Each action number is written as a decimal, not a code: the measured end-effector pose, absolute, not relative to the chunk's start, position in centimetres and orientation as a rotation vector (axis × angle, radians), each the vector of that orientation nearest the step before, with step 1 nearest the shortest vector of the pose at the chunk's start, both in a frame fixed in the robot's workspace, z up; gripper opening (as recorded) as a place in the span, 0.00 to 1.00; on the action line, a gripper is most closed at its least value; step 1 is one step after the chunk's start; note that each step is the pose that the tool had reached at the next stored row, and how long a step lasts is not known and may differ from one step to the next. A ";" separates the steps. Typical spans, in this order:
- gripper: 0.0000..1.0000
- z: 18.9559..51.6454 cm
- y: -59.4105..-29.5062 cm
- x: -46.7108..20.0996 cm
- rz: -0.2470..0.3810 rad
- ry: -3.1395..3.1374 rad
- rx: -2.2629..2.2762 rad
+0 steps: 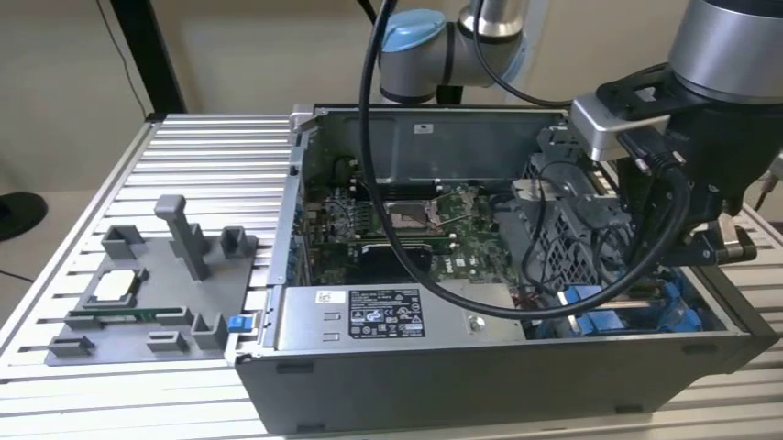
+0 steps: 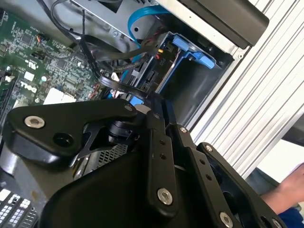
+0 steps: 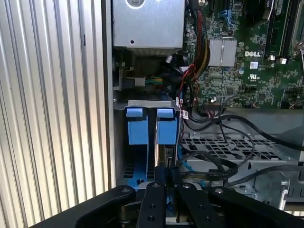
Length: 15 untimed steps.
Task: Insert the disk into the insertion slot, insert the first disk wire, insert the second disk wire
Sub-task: 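Insert the second disk wire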
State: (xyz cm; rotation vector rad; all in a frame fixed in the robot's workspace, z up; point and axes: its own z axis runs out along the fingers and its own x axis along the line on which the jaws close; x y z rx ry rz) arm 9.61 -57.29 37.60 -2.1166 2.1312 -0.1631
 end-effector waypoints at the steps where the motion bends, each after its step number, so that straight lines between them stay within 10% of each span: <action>1: 0.00 37.6 -57.3 9.6 -0.163 2.131 -2.117; 15: 0.00 36.6 -57.3 9.6 -0.173 2.126 -2.111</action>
